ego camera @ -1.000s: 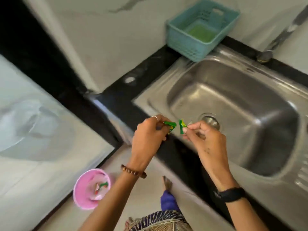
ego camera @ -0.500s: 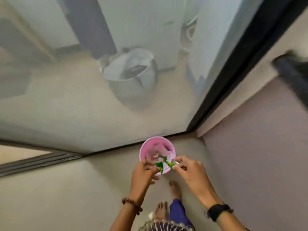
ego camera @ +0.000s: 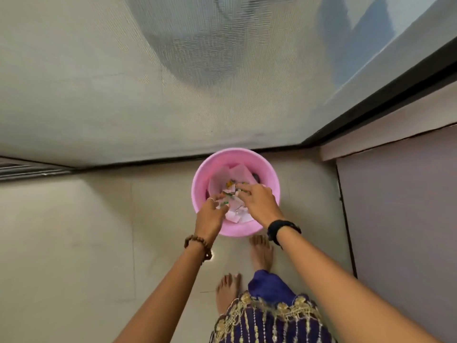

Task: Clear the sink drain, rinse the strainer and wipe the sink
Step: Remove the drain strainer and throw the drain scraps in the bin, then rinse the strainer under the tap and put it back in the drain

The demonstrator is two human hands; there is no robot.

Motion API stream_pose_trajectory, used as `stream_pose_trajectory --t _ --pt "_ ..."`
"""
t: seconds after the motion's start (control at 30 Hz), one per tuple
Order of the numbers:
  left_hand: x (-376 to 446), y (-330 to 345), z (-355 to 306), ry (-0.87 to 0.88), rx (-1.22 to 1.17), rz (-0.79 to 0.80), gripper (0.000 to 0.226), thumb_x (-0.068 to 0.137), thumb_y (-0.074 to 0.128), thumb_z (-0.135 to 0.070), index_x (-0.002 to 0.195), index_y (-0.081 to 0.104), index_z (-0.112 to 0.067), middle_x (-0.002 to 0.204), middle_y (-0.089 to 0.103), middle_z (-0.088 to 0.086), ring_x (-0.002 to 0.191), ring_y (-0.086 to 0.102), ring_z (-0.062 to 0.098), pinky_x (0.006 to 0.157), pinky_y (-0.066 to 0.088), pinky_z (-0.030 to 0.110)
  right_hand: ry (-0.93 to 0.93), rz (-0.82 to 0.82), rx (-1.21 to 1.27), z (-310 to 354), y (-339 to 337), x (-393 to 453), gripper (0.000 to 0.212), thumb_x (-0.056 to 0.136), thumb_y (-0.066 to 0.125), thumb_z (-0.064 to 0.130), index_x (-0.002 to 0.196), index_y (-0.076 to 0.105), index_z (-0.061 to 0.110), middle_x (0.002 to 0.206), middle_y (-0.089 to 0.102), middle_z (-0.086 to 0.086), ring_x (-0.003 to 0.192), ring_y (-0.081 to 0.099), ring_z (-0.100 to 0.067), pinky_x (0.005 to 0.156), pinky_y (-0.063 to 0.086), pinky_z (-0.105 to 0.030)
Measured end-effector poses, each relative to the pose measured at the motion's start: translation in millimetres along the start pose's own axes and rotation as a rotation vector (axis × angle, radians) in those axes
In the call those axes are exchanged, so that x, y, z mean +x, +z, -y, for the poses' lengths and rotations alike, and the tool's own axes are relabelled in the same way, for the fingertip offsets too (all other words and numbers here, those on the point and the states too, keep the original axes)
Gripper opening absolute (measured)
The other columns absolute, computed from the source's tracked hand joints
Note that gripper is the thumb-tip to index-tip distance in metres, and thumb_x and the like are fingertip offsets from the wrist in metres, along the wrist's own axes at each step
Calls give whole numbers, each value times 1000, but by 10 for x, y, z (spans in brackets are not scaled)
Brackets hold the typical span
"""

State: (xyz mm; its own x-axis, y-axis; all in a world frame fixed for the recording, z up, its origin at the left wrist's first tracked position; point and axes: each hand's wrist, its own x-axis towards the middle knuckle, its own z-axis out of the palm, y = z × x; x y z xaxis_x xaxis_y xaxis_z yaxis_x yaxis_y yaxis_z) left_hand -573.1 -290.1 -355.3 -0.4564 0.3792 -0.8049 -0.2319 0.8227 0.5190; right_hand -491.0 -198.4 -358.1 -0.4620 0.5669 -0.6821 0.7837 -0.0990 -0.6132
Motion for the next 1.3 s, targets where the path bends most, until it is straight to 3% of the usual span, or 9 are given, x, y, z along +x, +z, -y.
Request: stream_pose_trajectory --t 0.07,0.2,0.33,0.43,0.67,0.87,1.0,1.13,1.3 --pt "-119 14 -102 -6 -111 -53 24 92 47 -9 115 56 -9 110 61 13 83 61 21 78 53 36 73 -45 156 48 -64 -79 24 91 47 9 99 69 4 95 70 -9 81 64 -24 77 55 -33" --pt "-670 -39 -609 -145 -524 -31 15 93 47 -14 88 61 -10 73 65 3 59 59 12 48 51 18 220 -36 595 410 -446 -558 21 91 47 9 90 68 12 74 66 -3 60 62 -14 53 52 -18" --pt "-1647 -135 -1397 -161 -800 135 32 95 45 -20 64 50 -15 32 44 -5 24 37 3 27 30 11 167 -95 843 1045 -1178 -1452 20 90 48 9 82 67 12 61 60 -1 47 54 -9 44 45 -14" --pt "-2641 -188 -2079 -63 -806 354 38 96 40 -22 59 39 -16 27 25 -4 19 21 2 23 16 8 14 -140 923 1540 -1903 -2401 21 91 47 12 81 66 14 56 55 4 43 48 -6 43 39 -15" --pt "-4809 107 -3171 158 -693 866 40 92 40 -24 53 39 -17 31 23 -4 21 20 2 24 14 11 -336 -426 1079 1954 -3234 -4622 29 91 48 21 73 70 24 52 54 8 41 44 -4 38 33 -14" --pt "-6082 1092 -3505 233 -435 1187 35 77 48 -26 44 42 -18 31 27 -4 22 23 4 26 16 13 -465 -782 1175 1432 -3949 -5977 33 92 46 16 71 70 23 51 54 7 37 41 -4 35 30 -14" --pt "-6572 2095 -3449 124 -215 1305 49 90 38 -22 42 42 -18 29 25 -6 19 21 3 25 12 12 -402 -1064 1135 733 -4327 -6541 28 93 44 13 79 68 18 52 58 6 38 44 -4 36 33 -15" --pt "-6865 3263 -3261 23 41 1333 44 94 31 -20 51 39 -16 27 25 -5 18 19 3 23 12 10 -233 -1309 1144 -194 -4669 -6890 26 93 46 13 82 69 18 56 63 6 44 50 -3 42 38 -13" --pt "-7115 4554 -2837 150 389 1218 32 92 40 -19 61 45 -17 33 37 -7 25 28 3 29 22 13 74 -1544 1081 -1433 -4923 -7133 16 91 52 17 90 67 14 81 67 0 70 59 -11 62 45 -20"
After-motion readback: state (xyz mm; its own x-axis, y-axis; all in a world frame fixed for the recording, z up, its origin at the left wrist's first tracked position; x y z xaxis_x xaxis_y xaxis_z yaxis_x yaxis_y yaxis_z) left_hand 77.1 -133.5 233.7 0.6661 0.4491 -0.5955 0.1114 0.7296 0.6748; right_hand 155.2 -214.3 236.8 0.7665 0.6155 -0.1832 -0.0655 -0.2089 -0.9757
